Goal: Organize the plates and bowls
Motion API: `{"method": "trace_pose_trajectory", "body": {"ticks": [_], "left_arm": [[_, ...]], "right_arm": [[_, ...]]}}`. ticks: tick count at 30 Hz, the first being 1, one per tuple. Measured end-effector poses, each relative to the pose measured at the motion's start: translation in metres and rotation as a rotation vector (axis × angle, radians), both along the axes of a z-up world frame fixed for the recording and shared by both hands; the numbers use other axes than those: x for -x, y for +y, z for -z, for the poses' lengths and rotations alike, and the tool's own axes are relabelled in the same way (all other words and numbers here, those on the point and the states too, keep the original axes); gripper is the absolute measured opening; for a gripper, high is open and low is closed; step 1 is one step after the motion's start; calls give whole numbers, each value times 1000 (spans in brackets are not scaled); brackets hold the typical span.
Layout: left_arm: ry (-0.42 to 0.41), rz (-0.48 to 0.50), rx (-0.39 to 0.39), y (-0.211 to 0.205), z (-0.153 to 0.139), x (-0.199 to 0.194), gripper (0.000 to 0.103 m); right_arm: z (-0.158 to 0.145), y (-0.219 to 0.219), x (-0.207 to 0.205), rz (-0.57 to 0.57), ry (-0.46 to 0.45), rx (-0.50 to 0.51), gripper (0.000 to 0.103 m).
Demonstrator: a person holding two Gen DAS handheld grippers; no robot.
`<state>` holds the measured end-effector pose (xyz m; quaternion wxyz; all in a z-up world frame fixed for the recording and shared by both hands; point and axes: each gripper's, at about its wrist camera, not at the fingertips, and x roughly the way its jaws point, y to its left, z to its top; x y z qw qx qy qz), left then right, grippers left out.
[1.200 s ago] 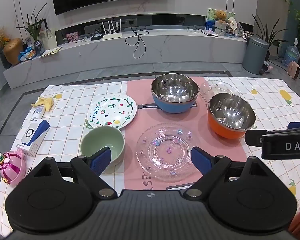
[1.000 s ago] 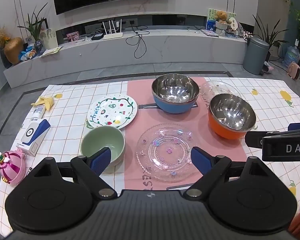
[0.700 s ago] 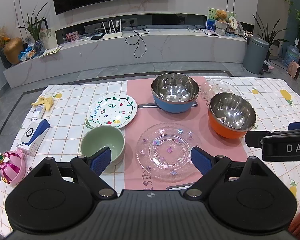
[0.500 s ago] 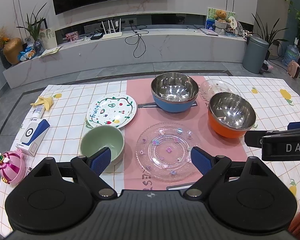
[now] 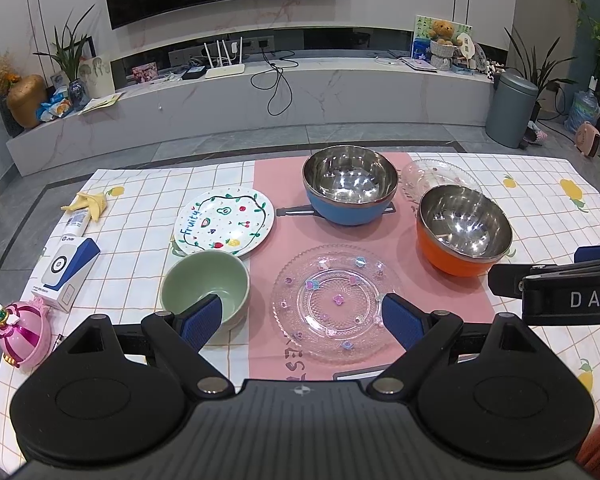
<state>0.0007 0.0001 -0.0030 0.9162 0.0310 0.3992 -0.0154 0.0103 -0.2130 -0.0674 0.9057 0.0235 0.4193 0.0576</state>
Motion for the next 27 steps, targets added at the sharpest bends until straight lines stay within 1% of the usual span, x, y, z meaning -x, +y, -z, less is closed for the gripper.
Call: {"method": "trace_pose_trajectory", "body": {"ticks": [7,20,23,25,27], "left_arm": [[0,1,2,0,0,0,103],[-2,-1,39,3,-2,0,103],[-13,14,65,4,-1,-2,94],[-26,13,50,2,1,-4,83],[-40,16,57,-1,2,-6,77]], "right_arm": [[1,0,0,-1,0,1,100],[1,2,1,-9,-2,7,100],[-1,-2,0,0,-25,1,100],[-2,-9,1,7,-68,-25,100],[-2,-16,1,20,-120,-36,100]]}}
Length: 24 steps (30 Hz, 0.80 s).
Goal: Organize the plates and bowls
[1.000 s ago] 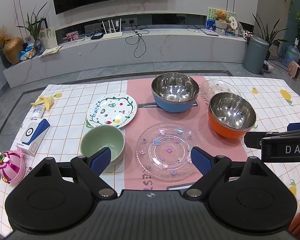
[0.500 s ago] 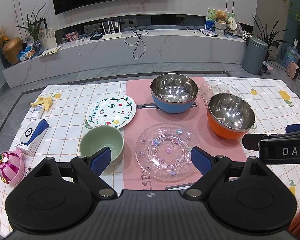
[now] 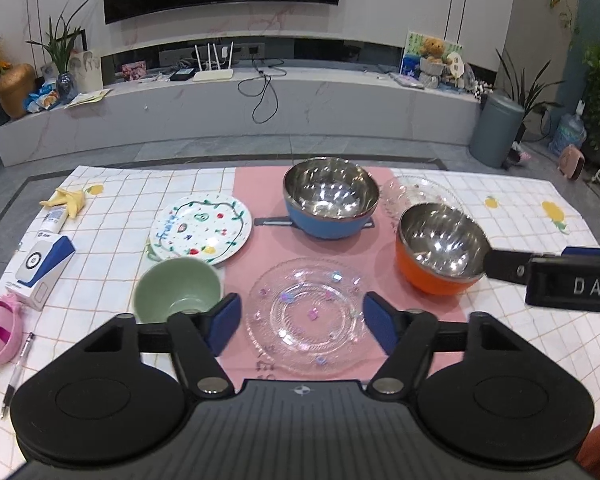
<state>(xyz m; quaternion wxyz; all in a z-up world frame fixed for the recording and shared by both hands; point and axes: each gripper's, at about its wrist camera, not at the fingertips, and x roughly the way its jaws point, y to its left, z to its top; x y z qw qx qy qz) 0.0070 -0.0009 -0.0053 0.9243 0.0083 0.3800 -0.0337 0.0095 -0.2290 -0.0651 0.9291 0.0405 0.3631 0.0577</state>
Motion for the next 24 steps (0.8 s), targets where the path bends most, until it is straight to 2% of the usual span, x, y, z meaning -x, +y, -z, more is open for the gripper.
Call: {"method": "trace_pose_trajectory", "body": {"ticks": [2,4,7,10,13,14,16,17,20,21,22,24], "left_arm": [[-8,13,51,-2,1,-3,73],[-18,34,92,-8,3,-6,64],[-4,48,95,-22,8,-13,56],[-34,84,105,-39,10,-23,54],[-9,105,139,-53,15,-38,53],[7,98,163,-56,17,-44,53],[34,85,209,-60,23,-57,52],[52,82,234,-62,25,-62,52],[54,94,223,-73,35,-81,52],[67,90,221,-76,39,-86,50],[77,87,232,-78,43,-91,44],[99,80,279,-82,52,-103,41]], "right_arm": [[2,-8,-1,11,-67,-2,100],[7,-17,-2,28,-131,9,100],[14,-29,-7,37,-191,17,100],[19,-40,-26,54,-148,26,100],[27,-51,-49,78,-104,16,99],[31,-55,-56,92,-89,3,96],[39,-62,-69,119,-46,-34,77],[42,-67,-74,129,-25,-57,74],[55,-77,-88,160,44,-112,70],[59,-80,-93,173,66,-122,65],[64,-83,-97,185,89,-132,60],[74,-88,-101,209,135,-168,58]]}}
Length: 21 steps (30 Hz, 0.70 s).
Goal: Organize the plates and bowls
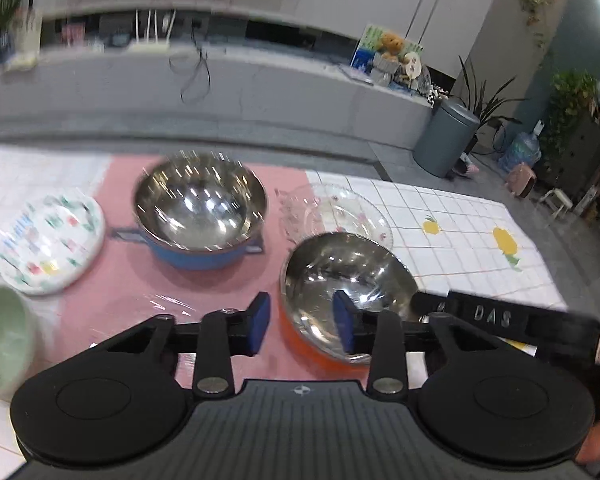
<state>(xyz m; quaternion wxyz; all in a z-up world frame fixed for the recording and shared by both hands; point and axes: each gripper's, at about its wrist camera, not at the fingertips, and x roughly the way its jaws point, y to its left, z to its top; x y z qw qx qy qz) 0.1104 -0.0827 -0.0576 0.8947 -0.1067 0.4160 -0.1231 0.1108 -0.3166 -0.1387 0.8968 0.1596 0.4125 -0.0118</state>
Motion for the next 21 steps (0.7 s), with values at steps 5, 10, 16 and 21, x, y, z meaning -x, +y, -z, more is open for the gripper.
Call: {"method": "trace_pose_trajectory", "body": {"ticks": [5,10,16,21], "left_arm": [[28,-19,-10,-8,18,-16,36],[46,-38,22,-8,31,-22,30],[64,-50,25,-3,35,-27,14],[56,-50,30,-1,34,-27,12]], "right_arm": [[12,0,-9,22,49,-12,52],[20,-2,-18,34,76,-38,33],[24,5,-22,22,86,-26,12],[22,6,-21,18,76,-23,7]]}}
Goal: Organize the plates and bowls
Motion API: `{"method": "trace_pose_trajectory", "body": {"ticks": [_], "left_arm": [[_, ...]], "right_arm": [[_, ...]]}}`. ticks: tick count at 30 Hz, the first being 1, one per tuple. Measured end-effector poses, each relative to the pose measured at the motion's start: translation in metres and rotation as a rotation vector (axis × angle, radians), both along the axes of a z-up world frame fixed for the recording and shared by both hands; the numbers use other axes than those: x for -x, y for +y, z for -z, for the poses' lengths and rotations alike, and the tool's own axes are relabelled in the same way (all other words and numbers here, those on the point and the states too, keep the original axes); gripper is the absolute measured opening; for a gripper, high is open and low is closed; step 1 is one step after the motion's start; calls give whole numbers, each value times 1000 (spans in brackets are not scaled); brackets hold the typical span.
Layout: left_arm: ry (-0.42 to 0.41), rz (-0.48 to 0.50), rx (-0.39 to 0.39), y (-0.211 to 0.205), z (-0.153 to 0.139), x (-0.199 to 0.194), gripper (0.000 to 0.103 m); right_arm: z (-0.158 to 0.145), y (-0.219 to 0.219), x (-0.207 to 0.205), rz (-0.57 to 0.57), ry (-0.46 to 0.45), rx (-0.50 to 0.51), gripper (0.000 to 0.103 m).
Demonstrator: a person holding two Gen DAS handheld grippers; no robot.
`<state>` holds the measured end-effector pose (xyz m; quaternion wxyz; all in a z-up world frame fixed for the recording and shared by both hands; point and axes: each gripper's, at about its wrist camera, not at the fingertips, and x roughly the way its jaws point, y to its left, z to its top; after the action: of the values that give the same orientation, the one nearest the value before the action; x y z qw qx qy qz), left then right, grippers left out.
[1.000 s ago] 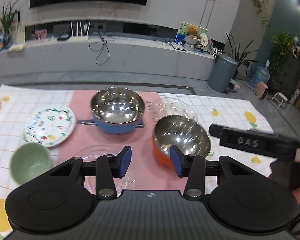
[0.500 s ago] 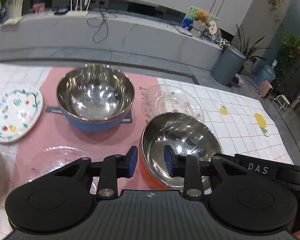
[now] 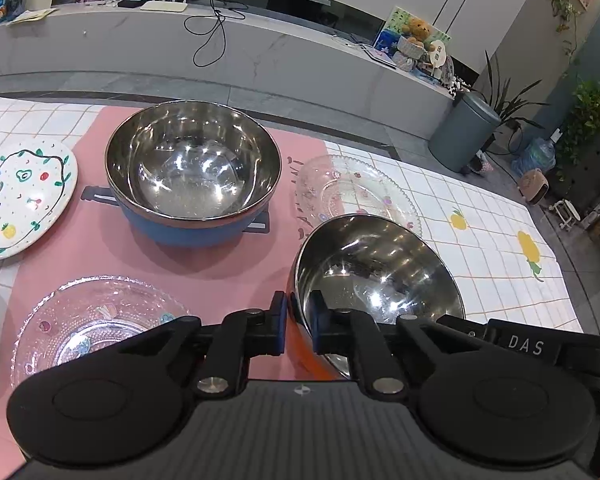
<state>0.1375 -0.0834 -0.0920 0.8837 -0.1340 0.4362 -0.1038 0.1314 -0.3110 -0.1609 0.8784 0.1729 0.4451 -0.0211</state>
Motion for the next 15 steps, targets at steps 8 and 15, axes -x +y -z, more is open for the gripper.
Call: {"method": "trace_pose_trajectory", "body": {"ticks": [8,15], "left_arm": [[-23,-22,11,9,-13,16,12],[-5,-82,-11,34,-35,60,12]], "right_arm": [[-11,3,10,-25,-33,2,7],[-24,19,43,-115,-45,-42,7]]}}
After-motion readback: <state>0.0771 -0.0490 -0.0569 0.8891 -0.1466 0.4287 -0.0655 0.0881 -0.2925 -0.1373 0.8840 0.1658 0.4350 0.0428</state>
